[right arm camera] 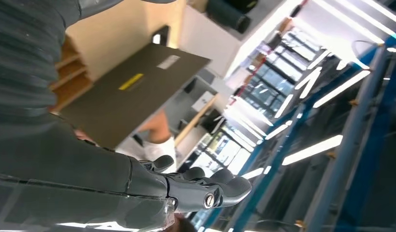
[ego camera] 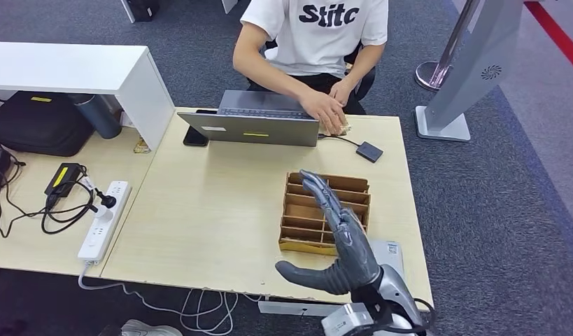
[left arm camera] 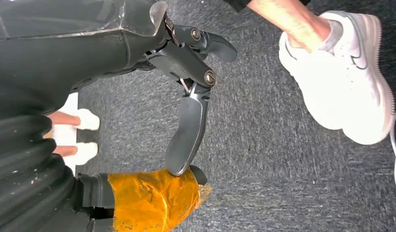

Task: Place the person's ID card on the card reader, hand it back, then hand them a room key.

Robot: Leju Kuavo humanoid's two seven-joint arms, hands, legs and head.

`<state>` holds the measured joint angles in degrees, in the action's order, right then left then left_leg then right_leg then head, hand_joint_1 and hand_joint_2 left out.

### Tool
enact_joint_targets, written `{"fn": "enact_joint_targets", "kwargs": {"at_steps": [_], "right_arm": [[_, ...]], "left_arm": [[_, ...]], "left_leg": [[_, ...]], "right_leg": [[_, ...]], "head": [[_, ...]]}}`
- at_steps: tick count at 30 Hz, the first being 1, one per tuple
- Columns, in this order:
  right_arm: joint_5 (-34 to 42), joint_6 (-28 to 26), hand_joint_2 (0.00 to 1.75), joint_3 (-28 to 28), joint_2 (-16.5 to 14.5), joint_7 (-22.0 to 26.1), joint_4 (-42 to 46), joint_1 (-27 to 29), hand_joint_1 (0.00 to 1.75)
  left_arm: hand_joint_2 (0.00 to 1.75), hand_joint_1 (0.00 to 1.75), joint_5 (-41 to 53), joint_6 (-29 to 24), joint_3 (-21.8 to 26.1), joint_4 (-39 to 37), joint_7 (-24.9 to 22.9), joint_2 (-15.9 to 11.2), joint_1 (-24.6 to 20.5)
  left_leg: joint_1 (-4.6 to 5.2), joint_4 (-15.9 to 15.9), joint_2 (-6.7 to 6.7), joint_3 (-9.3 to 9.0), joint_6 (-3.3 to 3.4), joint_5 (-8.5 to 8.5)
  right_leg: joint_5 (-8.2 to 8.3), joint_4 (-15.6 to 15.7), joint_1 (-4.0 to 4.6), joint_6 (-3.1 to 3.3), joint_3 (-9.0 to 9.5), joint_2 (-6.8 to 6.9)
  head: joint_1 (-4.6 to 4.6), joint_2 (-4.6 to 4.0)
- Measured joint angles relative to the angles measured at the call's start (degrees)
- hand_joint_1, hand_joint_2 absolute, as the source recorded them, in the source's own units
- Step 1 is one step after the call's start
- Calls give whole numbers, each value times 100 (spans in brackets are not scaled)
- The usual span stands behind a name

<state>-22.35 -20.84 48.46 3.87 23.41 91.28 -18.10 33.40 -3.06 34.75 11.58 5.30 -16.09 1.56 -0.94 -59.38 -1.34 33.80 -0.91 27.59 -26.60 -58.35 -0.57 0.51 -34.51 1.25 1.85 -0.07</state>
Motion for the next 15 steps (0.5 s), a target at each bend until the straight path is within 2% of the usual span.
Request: {"fn": "enact_joint_targets", "kwargs": {"at_steps": [5, 11, 15], "right_arm": [[-780, -338, 175, -204, 204, -144, -105, 450, 0], [-2838, -1381, 175, -299, 243, -951, -771, 690, 0], [-3347, -1549, 175, -302, 244, -1329, -1232, 721, 0]], "left_arm": [[175, 0, 5, 0, 119, 0, -20, 1, 35], [175, 0, 137, 0, 218, 0, -4, 2, 33], [175, 0, 198, 0, 248, 0, 8, 2, 28]], "left_leg": [[-3, 0, 1, -2, -2, 1], [-4, 0, 0, -3, -3, 1], [-4, 0, 0, -3, -3, 1]], "right_leg": [[-3, -2, 2, 4, 2, 1], [-3, -3, 4, 5, 2, -1], [-3, -3, 4, 5, 3, -1]], "head": [[0, 0], [1, 0], [0, 0]]}}
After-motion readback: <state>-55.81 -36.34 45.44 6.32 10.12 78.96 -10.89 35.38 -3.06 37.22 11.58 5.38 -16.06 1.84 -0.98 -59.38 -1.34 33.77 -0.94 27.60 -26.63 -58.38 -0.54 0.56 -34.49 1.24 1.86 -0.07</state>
